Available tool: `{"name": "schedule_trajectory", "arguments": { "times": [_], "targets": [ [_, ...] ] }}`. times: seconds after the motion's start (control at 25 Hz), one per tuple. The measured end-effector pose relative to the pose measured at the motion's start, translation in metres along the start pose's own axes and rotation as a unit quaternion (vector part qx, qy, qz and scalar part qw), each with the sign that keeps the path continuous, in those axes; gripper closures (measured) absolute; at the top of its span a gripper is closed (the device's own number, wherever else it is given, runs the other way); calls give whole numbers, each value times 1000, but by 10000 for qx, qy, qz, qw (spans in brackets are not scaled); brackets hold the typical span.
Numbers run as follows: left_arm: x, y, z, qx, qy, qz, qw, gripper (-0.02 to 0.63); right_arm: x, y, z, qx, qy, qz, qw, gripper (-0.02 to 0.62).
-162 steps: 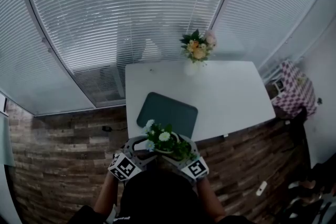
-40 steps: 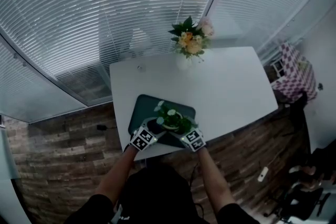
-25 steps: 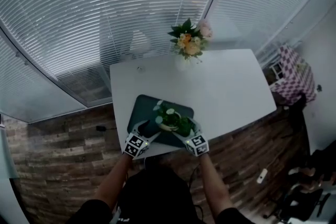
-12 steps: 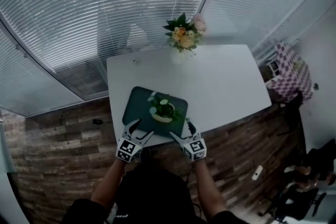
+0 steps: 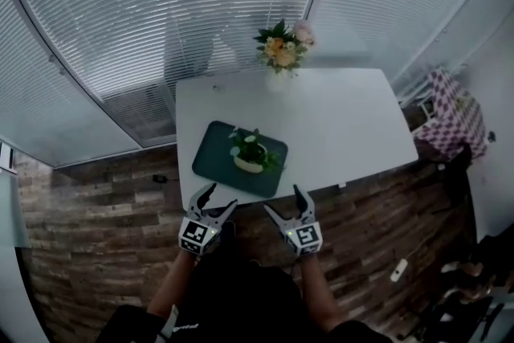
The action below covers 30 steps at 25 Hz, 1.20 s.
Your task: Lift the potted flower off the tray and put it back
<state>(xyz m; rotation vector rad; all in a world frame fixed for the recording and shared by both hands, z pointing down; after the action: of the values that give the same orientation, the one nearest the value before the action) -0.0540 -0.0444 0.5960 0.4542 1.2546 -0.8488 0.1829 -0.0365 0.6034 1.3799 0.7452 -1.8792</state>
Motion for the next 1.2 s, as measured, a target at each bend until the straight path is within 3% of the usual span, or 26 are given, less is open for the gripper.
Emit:
{"name": "schedule_trajectory", "arguments": {
  "times": [0.32,0.76,1.2],
  "targets": [
    [19,52,-47,215,477,387,9979,314,38,-29,-64,82,661,-200,9976,190],
    [17,107,-101,503,710,37,9962,314,32,-62,-125,190,874,-494,9948,190],
    [13,130,-121,518,816,183,9952,314,38,-76,-157,107,1235,-736,9896,190]
  ]
}}
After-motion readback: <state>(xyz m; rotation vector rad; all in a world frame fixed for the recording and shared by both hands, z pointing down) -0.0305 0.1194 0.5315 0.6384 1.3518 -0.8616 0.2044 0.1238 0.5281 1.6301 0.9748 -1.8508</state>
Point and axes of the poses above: the fingertips, and each gripper's own axes: z forward along the fingers, y to its right, x out of its top, the point moved 7 cm from there along -z, backward along the fingers, and after that the axes turned 5 degrees about -z, right-handed, at the moved point
